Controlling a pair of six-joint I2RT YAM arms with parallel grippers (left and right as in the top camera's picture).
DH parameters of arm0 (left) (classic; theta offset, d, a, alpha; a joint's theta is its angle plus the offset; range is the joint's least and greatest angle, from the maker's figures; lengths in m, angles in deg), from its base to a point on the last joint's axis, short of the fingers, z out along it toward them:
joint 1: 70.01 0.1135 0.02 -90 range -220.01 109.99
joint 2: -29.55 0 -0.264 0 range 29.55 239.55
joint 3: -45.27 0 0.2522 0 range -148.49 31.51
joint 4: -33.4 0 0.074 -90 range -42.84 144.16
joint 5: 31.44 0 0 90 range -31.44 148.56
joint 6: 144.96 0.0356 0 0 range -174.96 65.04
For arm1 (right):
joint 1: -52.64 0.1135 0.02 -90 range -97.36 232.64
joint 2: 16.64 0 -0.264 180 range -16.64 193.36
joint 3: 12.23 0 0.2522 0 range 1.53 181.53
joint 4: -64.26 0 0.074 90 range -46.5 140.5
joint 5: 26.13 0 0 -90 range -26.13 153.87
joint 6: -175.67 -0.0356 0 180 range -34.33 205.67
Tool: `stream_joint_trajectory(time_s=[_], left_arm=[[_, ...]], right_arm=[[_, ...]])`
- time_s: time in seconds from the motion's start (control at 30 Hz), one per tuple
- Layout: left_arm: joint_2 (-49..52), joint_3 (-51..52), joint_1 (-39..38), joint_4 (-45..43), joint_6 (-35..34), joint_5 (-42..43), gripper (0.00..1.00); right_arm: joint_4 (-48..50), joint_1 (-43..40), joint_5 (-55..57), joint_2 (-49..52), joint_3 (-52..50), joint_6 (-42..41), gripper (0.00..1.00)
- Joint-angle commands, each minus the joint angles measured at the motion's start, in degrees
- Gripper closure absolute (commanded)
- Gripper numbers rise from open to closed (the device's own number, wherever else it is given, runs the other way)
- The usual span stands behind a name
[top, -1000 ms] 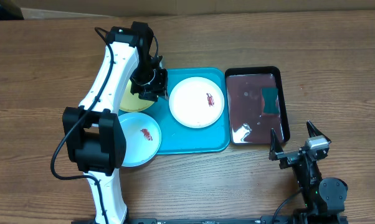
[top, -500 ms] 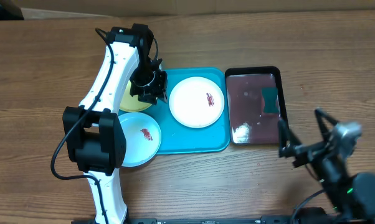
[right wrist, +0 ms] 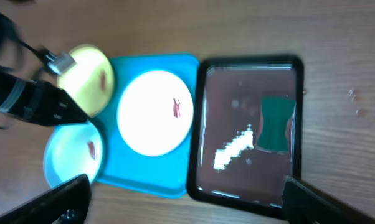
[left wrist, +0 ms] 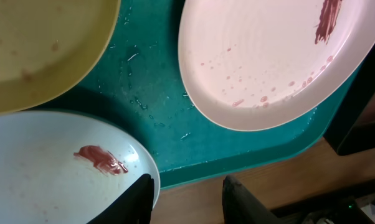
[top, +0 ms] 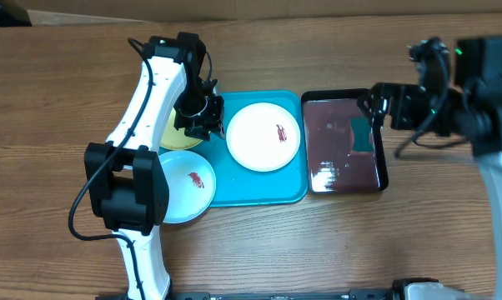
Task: Clean dirty plates on tray and stack at the side
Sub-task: 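Reach the right gripper into the black tray toward the green sponge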
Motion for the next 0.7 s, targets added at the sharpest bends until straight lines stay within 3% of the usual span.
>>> stream_joint_trajectory(time_s=[0.0,0.07,0.13,0.3,0.67], left_arm=[[0.44,0.07,-1.03,-0.70,-0.70,0.26,0.63],[0.44,0.11,-1.51,-1.40,-1.40,0.26,0.63],[0.44,0.11,-2.10,-1.75,-1.75,0.26,0.63],[0.44,0.13,-3.32,-2.14,-1.70,0.07,0.62],[0.44,0.13,-3.52,-2.36,-1.70,0.04,0.60]], right_arm=[[-2.80,-0.17,1.31,5.92,1.68,-0.92,0.20],[-4.74,-0.17,4.85,9.70,1.60,-3.45,0.32],[-6.14,-0.17,8.94,13.38,1.09,-6.25,0.36],[-5.57,-0.15,13.90,20.85,-1.29,-8.44,0.37],[11.10,3.63,21.64,23.96,-11.50,-9.38,0.46]])
